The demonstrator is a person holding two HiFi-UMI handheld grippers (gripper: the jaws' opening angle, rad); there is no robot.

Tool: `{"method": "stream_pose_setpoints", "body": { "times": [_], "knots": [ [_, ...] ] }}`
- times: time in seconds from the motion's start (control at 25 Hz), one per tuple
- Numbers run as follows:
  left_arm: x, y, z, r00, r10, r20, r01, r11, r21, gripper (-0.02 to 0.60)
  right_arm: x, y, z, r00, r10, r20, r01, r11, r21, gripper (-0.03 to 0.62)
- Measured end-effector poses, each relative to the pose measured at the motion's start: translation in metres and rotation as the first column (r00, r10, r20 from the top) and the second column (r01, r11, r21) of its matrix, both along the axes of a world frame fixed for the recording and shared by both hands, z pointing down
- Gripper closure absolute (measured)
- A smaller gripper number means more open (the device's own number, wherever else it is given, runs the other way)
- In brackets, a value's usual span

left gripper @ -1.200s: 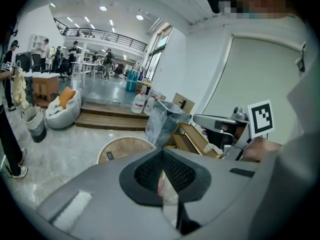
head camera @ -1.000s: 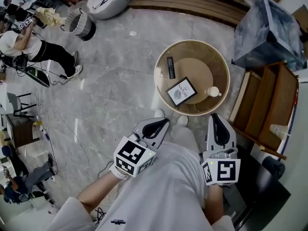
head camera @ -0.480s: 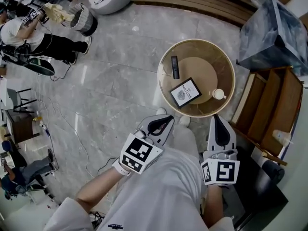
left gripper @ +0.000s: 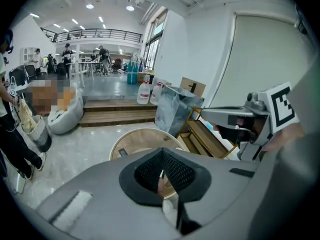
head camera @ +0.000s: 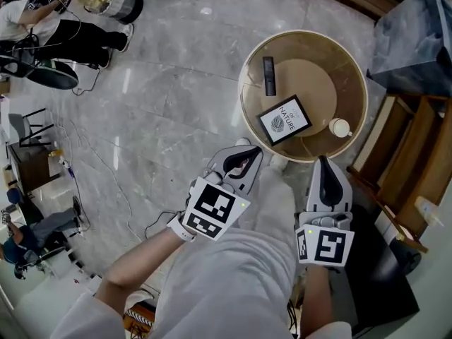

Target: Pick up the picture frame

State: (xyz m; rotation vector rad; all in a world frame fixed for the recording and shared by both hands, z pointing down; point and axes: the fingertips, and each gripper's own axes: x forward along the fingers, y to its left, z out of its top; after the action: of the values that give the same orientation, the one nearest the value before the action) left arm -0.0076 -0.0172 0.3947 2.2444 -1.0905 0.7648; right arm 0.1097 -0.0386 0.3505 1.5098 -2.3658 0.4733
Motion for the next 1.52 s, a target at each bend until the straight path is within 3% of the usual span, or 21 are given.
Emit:
{"method": "stream_pose_setpoints", "body": {
  "times": [0.48, 0.72, 0.92, 1.24, 1.52],
  "knots": [
    [0.011, -0.042, 0.123, 0.998, 0.058, 0.030, -0.056, 0.997, -0.048, 0.591, -0.013, -0.034, 0.100, 0.998, -0.008, -0.067, 0.003, 0.998, -0.067, 0.588],
    [0.003, -0.053, 0.192, 0.998, 0.049, 0.042, -0.047, 0.997, -0.066, 0.591, -0.006, -0.046, 0.147, 0.996, 0.008, -0.089, -0.018, 0.993, -0.117, 0.588],
    [0.006, -0.061, 0.242, 0.985, 0.122, 0.121, -0.120, 0.992, -0.026, 0.591, -0.010, -0.052, 0.183, 0.997, -0.011, -0.072, 0.000, 0.989, -0.149, 0.588],
    [0.014, -0.063, 0.312, 0.963, 0.220, 0.155, -0.203, 0.972, -0.121, 0.591, -0.020, -0.058, 0.235, 0.998, -0.034, -0.050, 0.024, 0.981, -0.193, 0.588],
    [0.009, -0.074, 0.358, 0.954, 0.234, 0.187, -0.206, 0.966, -0.155, 0.591, -0.019, -0.047, 0.276, 0.999, -0.017, -0.031, 0.008, 0.968, -0.250, 0.588]
  ]
}}
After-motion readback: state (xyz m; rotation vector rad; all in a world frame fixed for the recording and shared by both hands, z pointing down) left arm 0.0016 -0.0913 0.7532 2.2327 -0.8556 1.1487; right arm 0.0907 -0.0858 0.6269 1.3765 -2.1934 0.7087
